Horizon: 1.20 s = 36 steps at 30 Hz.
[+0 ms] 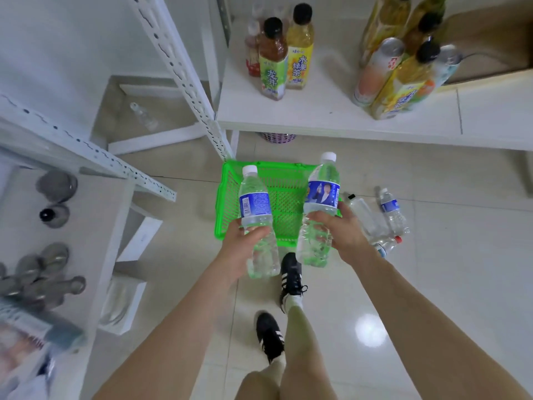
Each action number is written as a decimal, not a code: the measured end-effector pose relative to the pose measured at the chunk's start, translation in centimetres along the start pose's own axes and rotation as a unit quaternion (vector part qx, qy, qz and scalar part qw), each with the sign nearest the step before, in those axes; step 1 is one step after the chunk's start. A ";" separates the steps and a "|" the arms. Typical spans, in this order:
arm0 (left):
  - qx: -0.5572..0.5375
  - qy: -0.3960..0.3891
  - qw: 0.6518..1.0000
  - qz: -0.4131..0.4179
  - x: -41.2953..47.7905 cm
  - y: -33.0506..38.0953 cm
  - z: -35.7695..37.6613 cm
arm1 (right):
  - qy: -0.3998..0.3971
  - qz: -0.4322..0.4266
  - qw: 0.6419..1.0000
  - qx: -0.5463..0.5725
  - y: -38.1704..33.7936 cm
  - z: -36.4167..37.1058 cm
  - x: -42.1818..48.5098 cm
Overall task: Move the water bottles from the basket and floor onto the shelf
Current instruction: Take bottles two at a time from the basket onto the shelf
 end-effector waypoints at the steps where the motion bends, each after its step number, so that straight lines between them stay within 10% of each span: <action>1: 0.000 -0.001 1.000 0.007 -1.3 0.4 0.4 | 0.004 -0.009 1.000 -0.004 -0.5 0.1 -1.3; 36: 0.051 -0.108 0.940 0.319 -20.5 24.9 19.6 | -0.100 -0.273 0.950 -0.117 -31.4 -3.2 -24.1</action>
Point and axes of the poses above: each hand's wrist, its own x-axis towards the middle knuckle, its own z-axis out of the palm, y = z × x, the point moved 4 cm from there along x, towards the middle knuckle, and after that the axes turned 15 degrees about -y, right-handed, at the moved point
